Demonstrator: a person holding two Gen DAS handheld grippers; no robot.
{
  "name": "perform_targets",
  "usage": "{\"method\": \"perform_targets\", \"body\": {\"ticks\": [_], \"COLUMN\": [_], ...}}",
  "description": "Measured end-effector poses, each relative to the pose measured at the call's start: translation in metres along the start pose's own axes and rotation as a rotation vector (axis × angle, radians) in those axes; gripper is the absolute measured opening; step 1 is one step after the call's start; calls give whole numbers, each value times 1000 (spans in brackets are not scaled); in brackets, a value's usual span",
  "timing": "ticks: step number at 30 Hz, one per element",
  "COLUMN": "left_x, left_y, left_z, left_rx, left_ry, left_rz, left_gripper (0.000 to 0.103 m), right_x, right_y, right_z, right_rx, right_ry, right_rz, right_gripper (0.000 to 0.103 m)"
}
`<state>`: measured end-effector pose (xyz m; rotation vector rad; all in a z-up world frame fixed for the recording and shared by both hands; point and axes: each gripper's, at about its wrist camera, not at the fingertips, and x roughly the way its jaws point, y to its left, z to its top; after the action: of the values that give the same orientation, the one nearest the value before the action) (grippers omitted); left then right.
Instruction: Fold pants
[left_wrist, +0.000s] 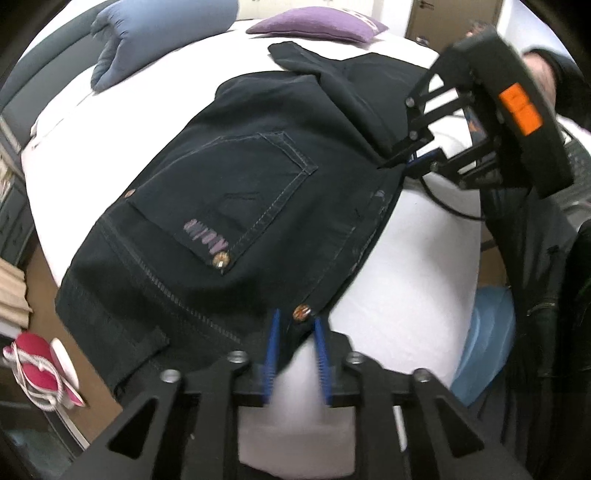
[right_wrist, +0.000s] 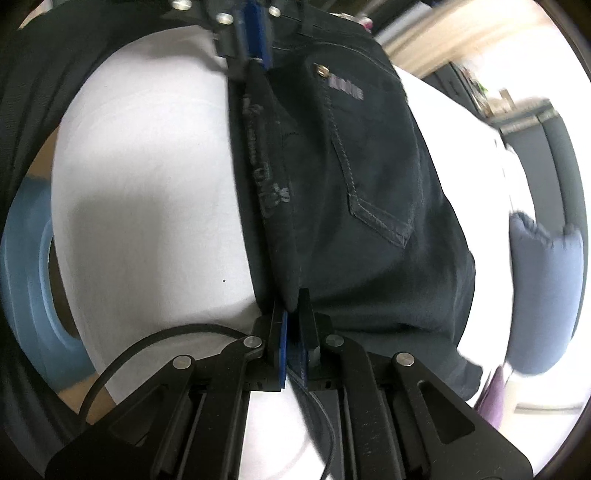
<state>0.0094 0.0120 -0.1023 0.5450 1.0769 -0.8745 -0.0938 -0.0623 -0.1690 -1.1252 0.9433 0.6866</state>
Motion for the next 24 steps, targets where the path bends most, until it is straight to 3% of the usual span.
{"method": "perform_targets", "body": {"ticks": [4,7,12,14,17,19,20,22,23,24], "left_x": [-30,-57,-33,-2,52,55,52,51,51,52], "left_y": [3,10,13,15,21,20,20,21,21,21], "left_z": [-1,17,62,73,69,62,63,63,63,63], "left_rx": [-41,-138,-279,-343,-452,-476,-482,-490,-491,-494], "left_ry": [-29,-145,-233,-211,-95,-133,-126,-115,-114,-112], "left_rz": [45,47,16,-40,-62,-64,-64,-68,-68,-68], "left_gripper": [52,62,62,62,58,58,58,58,58,58], "right_x": [1,2,1,1,-4,-14,-20,-35,-45,-55], "right_y": [6,10,12,13,8,-5,-13,-38,-58,-78], "right_z": [-2,-7,-13,-16,-22,-34,-43,-70,-91,-110], "right_rx": [70,154,298,340,422,522,583,755,871,978], "right_ry": [-24,-64,-114,-135,-166,-196,-225,-321,-399,-477], "right_rz": [-57,-108,-167,-177,-159,-82,-27,100,157,181], "right_gripper": [7,7,7,7,9,12,18,41,67,80]}}
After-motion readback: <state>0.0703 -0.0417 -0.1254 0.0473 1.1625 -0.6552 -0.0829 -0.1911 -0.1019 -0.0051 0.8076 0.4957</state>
